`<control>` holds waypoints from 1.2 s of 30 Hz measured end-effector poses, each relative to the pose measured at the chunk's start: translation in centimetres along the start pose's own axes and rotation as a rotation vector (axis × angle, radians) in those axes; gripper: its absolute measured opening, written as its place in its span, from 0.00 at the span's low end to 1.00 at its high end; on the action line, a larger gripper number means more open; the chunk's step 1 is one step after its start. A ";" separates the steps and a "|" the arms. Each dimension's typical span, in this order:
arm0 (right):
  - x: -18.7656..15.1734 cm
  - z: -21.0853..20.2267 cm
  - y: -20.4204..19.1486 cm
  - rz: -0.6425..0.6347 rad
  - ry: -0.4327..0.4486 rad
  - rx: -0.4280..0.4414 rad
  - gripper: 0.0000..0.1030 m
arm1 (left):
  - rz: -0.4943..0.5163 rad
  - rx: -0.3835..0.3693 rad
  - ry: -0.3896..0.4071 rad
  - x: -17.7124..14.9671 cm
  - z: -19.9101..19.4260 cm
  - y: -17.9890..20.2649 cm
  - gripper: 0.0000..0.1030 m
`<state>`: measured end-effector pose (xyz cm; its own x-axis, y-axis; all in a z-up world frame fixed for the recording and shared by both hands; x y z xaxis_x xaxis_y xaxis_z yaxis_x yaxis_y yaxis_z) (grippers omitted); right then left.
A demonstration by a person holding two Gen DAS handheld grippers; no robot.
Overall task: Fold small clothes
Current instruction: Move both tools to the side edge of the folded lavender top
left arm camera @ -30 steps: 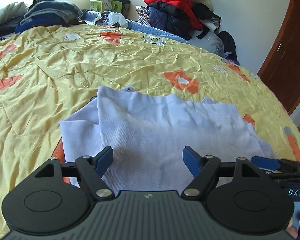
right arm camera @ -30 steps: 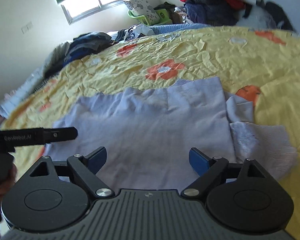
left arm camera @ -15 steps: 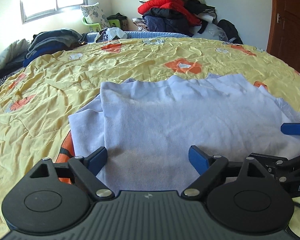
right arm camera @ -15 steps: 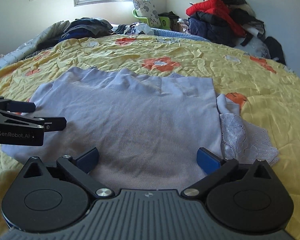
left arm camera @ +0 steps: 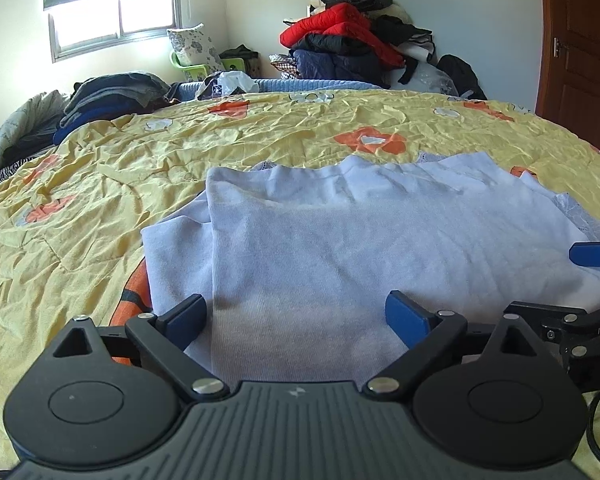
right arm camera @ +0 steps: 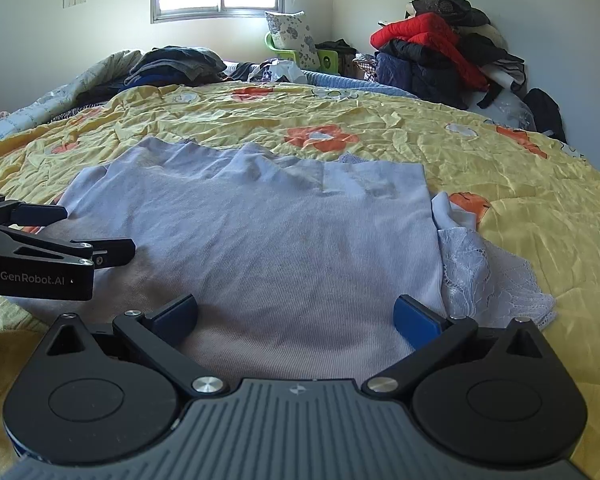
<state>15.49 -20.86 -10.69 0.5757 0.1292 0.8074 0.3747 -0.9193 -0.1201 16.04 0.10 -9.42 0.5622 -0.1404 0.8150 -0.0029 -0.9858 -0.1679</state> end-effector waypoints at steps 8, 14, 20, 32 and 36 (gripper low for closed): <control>-0.1 -0.3 0.0 0.016 0.018 0.008 1.00 | -0.035 -0.012 -0.016 -0.1 0.4 -0.4 1.00; -0.1 -0.3 0.0 0.013 0.017 0.005 1.00 | -0.045 -0.015 -0.017 -0.3 0.3 -0.5 1.00; -0.1 -0.3 0.0 0.009 0.014 0.000 1.00 | -0.050 -0.027 -0.021 -0.5 0.1 -0.7 1.00; 0.5 -3.3 -5.9 -0.232 0.116 -0.071 1.00 | -0.174 -0.007 -0.077 -0.7 -1.0 -7.0 1.00; 0.5 -2.7 -10.3 -0.395 0.078 -0.038 1.00 | -0.261 -0.039 -0.137 0.7 0.5 -10.8 1.00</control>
<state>9.94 -12.30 -7.46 0.3354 0.4479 0.8288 0.5283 -0.8178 0.2282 16.85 10.71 -7.28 0.6541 0.1299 0.7452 0.1268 -0.9900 0.0613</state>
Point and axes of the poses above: each gripper's, at about its wrist camera, not at the fingertips, and z roughly the way its jaws point, y to its right, x to its top, the point moved 4 cm from there along z, roughly the way its jaws point, and after that the axes turned 12 degrees about x, right-handed, at the moved point
